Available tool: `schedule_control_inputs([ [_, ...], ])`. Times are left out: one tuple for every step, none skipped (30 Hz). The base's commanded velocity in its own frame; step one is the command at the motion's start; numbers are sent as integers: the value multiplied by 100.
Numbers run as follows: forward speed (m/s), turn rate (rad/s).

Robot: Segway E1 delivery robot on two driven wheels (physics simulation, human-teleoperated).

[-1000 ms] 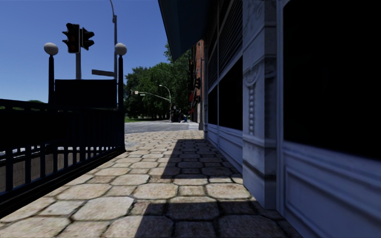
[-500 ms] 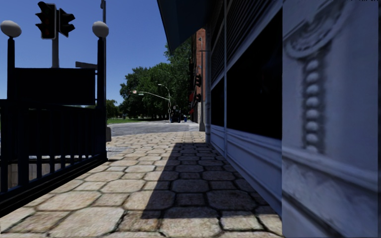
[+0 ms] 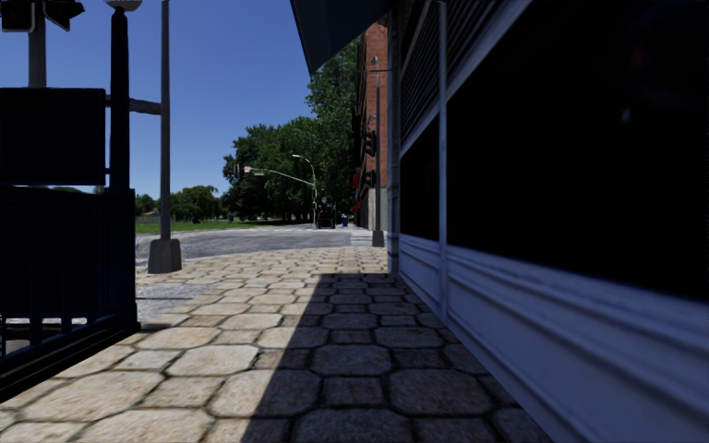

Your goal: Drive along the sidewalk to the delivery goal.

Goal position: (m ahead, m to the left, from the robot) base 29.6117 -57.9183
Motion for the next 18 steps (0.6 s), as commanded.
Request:
schedule_control_inputs([
  [200, 0],
  [200, 0],
  [200, 0],
  [200, 0],
  [200, 0],
  [200, 0],
  [200, 0],
  [200, 0],
  [200, 0],
  [200, 0],
  [200, 0],
  [200, 0],
  [200, 0],
  [200, 0],
  [200, 0],
  [200, 0],
  [200, 0],
  [200, 0],
])
